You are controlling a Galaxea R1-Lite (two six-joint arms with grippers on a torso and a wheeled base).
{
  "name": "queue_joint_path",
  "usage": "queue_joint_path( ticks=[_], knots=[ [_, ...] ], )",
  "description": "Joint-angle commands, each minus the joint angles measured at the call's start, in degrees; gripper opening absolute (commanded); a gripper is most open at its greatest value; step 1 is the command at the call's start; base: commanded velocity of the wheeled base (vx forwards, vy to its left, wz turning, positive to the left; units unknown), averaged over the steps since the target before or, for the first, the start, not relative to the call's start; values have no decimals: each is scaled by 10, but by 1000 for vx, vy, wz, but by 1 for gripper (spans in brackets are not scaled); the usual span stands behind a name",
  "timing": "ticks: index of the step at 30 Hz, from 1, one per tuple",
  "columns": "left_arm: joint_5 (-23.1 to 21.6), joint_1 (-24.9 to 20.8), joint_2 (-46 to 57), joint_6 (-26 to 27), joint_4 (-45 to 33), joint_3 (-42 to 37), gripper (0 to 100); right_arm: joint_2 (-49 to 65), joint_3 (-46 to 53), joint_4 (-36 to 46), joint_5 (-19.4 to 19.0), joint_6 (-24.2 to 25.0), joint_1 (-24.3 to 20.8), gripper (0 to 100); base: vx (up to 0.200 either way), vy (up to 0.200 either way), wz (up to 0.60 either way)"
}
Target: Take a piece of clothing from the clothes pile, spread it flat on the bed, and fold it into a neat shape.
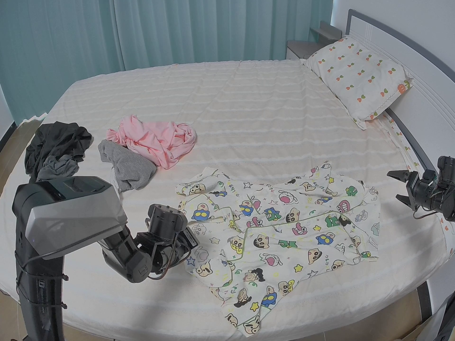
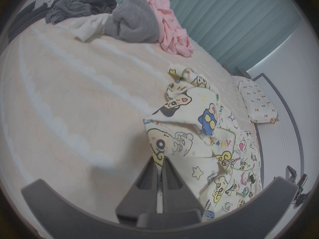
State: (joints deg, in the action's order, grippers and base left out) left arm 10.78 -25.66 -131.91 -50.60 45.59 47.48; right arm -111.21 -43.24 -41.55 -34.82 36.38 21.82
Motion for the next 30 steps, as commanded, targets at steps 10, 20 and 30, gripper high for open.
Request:
queue_joint_path(
  ticks=[10, 20, 30],
  knots=[
    [-10, 68, 34, 42, -37, 8, 0, 0, 11, 0, -3, -3, -3, 100, 0, 0, 0],
    [-39, 111, 31, 54, -38, 61, 0, 1, 18, 0, -3, -11, -4, 100, 0, 0, 0],
    [-49, 159, 29, 61, -112, 154, 0, 1, 21, 0, -3, -13, -4, 100, 0, 0, 0]
  ],
)
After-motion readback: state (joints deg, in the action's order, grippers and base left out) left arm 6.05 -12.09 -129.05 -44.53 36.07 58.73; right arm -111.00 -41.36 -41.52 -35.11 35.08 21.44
